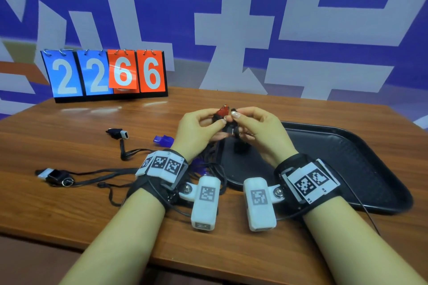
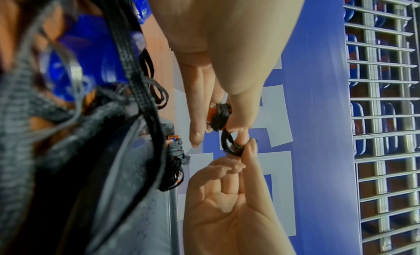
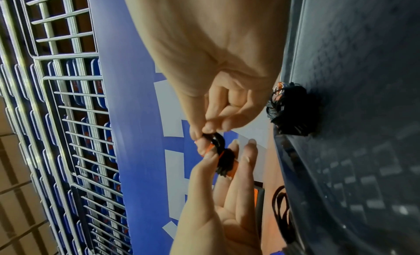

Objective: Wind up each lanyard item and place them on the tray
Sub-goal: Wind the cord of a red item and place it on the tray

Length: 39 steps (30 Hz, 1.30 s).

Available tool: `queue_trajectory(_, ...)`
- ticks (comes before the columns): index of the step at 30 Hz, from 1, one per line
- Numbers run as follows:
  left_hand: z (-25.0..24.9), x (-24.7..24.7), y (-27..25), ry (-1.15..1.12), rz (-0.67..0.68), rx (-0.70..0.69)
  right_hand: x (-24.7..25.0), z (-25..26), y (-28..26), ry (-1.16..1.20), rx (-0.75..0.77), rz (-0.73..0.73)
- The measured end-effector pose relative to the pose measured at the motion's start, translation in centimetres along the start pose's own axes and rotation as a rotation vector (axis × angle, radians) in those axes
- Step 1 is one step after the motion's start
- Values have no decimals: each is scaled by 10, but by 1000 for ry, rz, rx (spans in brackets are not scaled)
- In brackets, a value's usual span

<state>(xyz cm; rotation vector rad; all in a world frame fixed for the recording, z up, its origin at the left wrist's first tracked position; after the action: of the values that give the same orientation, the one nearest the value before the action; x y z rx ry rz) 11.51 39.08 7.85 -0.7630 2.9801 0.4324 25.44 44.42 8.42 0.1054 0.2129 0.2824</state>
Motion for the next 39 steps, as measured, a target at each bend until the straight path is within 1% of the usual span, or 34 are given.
queue_trajectory(4, -1, 2, 2, 44, -3, -49, 1, -8, 0, 23, -84, -16)
queue_trajectory(7, -3, 1, 3, 124, -1, -112, 1, -12, 2, 73, -145, -35)
queue_trajectory(10, -5, 2, 4, 205, -3, -161, 0, -15, 1, 135, -220, -19)
queue_trajectory(12, -7, 3, 4, 285, -3, -219, -1, -17, 1, 147, -241, -18)
queue_trajectory(14, -12, 3, 2, 375, -8, -281, 0, -16, 1, 103, -219, -26)
queue_trajectory(17, -14, 3, 0, 411, 1, -304, 4, -15, 1, 3, -161, -53)
queue_trajectory(21, -17, 4, 1, 544, -10, -377, 3, -10, 0, -152, -43, -65)
queue_trajectory(24, -15, 4, 2, 548, 4, -355, 3, -7, 1, -227, 18, -52)
queue_trajectory(27, -6, 3, 3, 443, 53, -247, 5, -5, 2, -297, 62, -56)
queue_trajectory(28, -5, 3, 3, 428, 56, -231, 6, -4, 2, -317, 78, -71)
queue_trajectory(33, -6, 1, 2, 408, 63, -239, 11, 0, 3, -362, 86, -166)
queue_trajectory(39, -7, 1, 4, 537, 56, -303, 12, 0, 2, -439, 63, -192)
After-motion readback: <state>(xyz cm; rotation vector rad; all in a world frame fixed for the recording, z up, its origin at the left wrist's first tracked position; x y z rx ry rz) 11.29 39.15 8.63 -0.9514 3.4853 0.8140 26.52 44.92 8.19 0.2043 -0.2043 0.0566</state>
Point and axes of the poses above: each hand's wrist, its own y-axis towards the middle knuckle, its own x-axis out of the back of the hand, z = x × y, the point moved 8 cm from there along y, towards the middle knuckle, and after that the axes turned 10 degrees about -z, right-handed, at the moved point
